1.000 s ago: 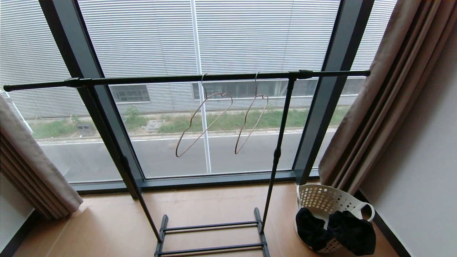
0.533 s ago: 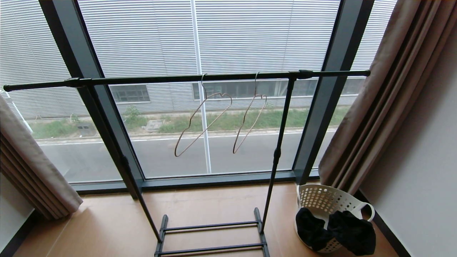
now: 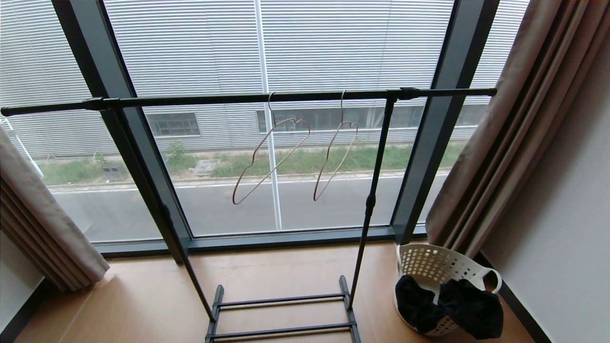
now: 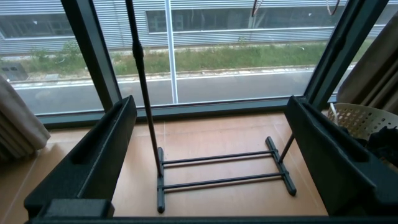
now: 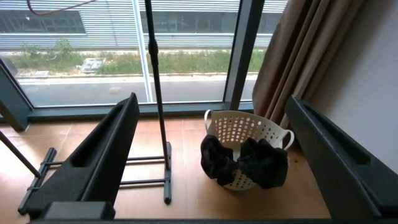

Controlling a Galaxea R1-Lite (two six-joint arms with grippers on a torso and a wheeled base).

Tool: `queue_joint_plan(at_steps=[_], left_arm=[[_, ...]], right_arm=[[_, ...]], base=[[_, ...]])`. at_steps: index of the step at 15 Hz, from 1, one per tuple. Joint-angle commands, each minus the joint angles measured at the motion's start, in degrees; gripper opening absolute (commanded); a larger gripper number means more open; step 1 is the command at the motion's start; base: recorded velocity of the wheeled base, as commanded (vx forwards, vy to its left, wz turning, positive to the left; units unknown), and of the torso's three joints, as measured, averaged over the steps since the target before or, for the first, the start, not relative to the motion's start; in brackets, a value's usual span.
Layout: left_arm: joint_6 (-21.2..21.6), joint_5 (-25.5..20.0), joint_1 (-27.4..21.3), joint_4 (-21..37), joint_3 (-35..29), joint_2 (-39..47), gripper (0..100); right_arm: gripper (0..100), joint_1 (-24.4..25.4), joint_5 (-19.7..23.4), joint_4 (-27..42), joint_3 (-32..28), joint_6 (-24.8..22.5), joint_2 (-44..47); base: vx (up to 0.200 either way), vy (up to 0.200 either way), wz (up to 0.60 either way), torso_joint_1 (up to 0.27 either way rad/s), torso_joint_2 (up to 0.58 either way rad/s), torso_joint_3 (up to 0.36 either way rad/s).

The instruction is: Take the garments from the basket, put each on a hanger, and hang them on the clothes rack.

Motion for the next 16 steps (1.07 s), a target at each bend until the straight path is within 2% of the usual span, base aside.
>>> queue_joint_plan(at_steps=[1, 7, 16], left_arm=[[0.08, -0.04, 0.02, -0.03, -0.01, 0.09, 100], [0.17, 0.05, 0.11, -0.03, -0.01, 0.09, 100], [-0.09, 0.23, 0.11, -0.12, 0.08, 0.09, 100]], right_arm=[[100, 0.01, 0.01, -0.02, -0.04, -0.01, -0.01], [100, 0.01, 0.01, -0.02, -0.04, -0.01, -0.01], [100, 0.01, 0.01, -0.02, -0.04, -0.01, -0.01]], base=[[0.0, 0.0, 0.0, -0.159, 0.37, 0.207], [0.0, 0.0, 0.0, -0.167, 0.4, 0.221], [0.0, 0.0, 0.0, -0.219, 0.54, 0.322]])
